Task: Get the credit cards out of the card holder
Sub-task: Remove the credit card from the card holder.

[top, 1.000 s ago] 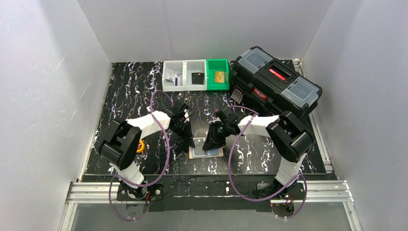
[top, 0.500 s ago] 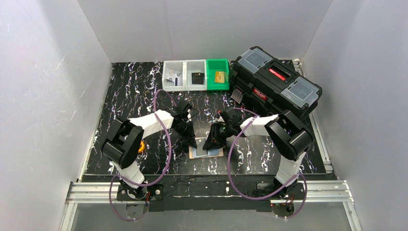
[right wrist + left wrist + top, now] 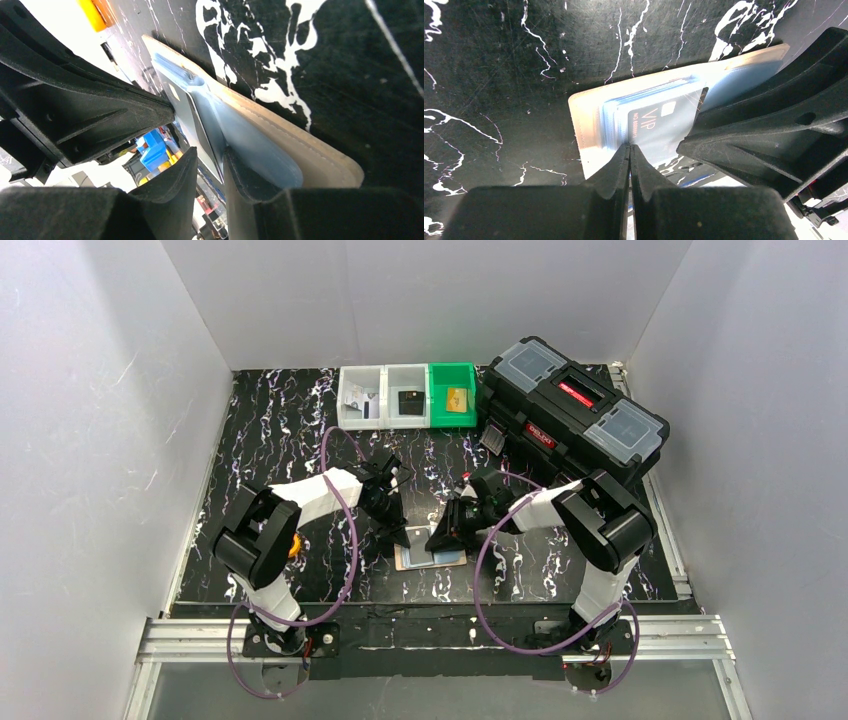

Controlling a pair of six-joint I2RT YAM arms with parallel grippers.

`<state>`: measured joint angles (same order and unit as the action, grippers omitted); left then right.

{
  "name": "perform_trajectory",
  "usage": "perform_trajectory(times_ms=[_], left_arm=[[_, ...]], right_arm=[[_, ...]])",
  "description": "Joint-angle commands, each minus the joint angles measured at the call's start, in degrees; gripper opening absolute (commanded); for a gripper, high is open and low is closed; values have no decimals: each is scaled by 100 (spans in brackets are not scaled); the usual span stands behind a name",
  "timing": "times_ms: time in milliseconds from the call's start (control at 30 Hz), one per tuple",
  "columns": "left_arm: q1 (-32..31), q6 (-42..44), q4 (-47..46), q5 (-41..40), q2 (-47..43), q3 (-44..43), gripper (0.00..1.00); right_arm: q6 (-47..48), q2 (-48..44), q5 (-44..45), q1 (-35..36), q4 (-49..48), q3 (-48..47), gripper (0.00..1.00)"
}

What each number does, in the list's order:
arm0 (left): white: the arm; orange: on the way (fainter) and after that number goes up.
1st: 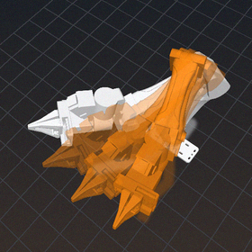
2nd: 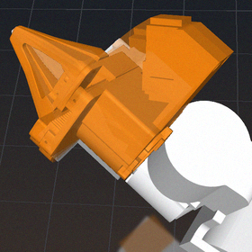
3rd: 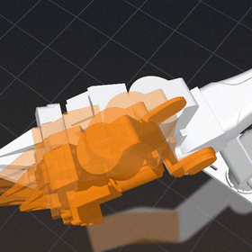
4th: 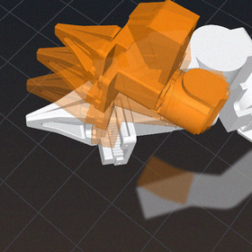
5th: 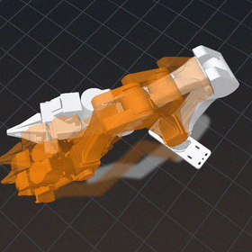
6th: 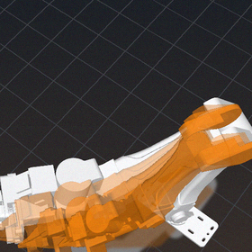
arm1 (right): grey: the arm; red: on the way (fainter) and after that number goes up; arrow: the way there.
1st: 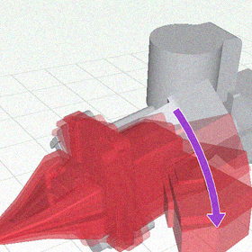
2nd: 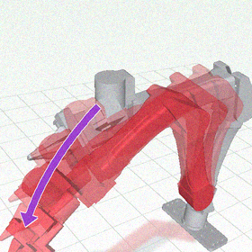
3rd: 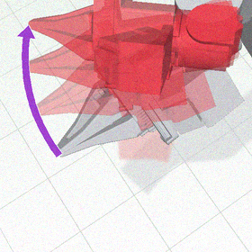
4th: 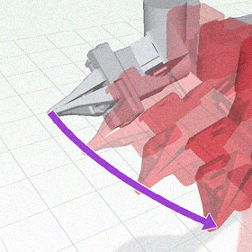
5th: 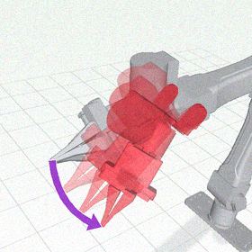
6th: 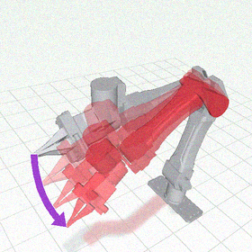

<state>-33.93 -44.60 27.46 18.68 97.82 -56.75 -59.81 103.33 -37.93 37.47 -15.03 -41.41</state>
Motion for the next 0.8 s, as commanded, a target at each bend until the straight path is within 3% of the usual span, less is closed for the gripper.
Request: perform_trajectory(times_ms=[0, 433, 767], left_arm=[[-98, 71, 264, -689, 357, 259, 0], [-96, 83, 297, -694, 382, 252, 0], [-92, 90, 280, -632, 427, 238, 0]], right_arm=[[-222, -26, -94, -60, -509, 151, 32], [-320, -107, -132, -197, -659, 287, 30], [-408, -12, -212, -197, -849, 274, 20]])
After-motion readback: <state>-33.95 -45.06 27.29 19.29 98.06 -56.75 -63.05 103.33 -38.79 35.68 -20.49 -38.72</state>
